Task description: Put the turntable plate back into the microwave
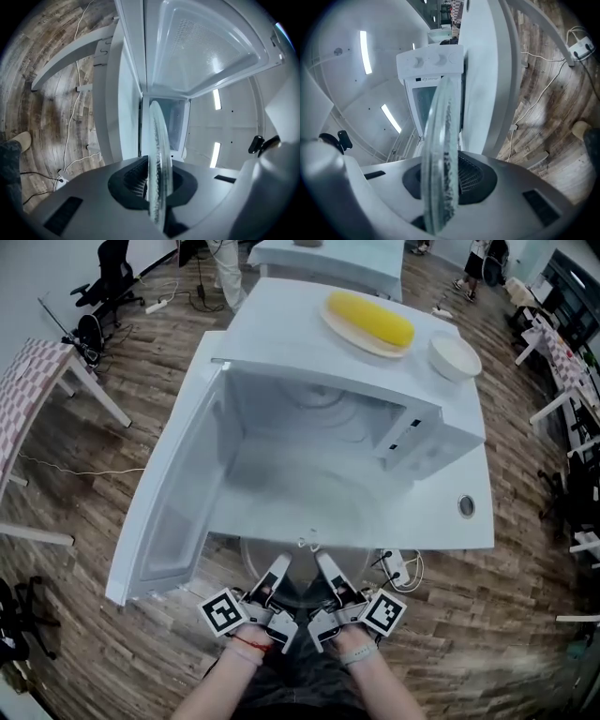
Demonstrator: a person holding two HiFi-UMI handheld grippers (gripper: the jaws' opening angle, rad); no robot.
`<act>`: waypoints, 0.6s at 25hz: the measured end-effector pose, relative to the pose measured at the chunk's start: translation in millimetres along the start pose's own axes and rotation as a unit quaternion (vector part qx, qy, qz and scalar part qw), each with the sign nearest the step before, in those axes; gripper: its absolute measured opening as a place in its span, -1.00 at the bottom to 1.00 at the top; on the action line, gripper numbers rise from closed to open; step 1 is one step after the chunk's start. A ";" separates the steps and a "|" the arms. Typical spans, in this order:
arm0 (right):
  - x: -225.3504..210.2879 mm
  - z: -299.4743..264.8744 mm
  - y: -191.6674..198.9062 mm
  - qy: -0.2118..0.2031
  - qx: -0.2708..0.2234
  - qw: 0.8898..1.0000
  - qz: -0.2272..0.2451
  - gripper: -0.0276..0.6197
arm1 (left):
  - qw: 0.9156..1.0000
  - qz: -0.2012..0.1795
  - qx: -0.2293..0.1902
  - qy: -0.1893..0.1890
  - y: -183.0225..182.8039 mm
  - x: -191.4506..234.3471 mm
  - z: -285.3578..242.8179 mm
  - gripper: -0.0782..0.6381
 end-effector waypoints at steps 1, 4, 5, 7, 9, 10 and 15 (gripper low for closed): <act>0.1 -1.8 -3.7 0.000 0.000 1.000 0.001 -0.69 | 1.000 -0.001 0.001 0.000 -0.2 0.1 -4.3 -0.70; -0.4 -6.8 -12.0 -0.006 -0.003 1.000 0.004 -0.69 | 1.000 -0.004 0.003 0.004 -1.6 0.3 -14.5 -0.70; -0.5 -8.7 -14.3 -0.008 -0.003 1.000 0.005 -0.69 | 1.000 -0.006 0.003 0.005 -2.5 0.5 -17.2 -0.70; -0.9 -13.7 -18.6 -0.013 -0.002 1.000 0.008 -0.69 | 1.000 -0.010 0.002 0.006 -5.3 1.3 -22.2 -0.70; -1.8 -20.3 -22.5 -0.016 -0.002 1.000 0.011 -0.69 | 1.000 -0.013 0.001 0.007 -9.9 2.8 -27.6 -0.70; -2.2 -23.8 -24.4 -0.017 -0.003 1.000 0.011 -0.69 | 1.000 -0.015 0.001 0.008 -12.3 3.1 -30.8 -0.70; -1.7 -40.2 -35.3 -0.025 -0.001 1.000 0.010 -0.69 | 1.000 -0.020 -0.002 0.014 -22.4 0.9 -47.2 -0.70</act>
Point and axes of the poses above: the fingertips, and each gripper's own axes: z backward along the fingers, x to its left, y out of its underside, the point moved 6 cm from there along z, backward along the fingers, and after that the axes turned 1 degree about -y, right-handed, at the moved point
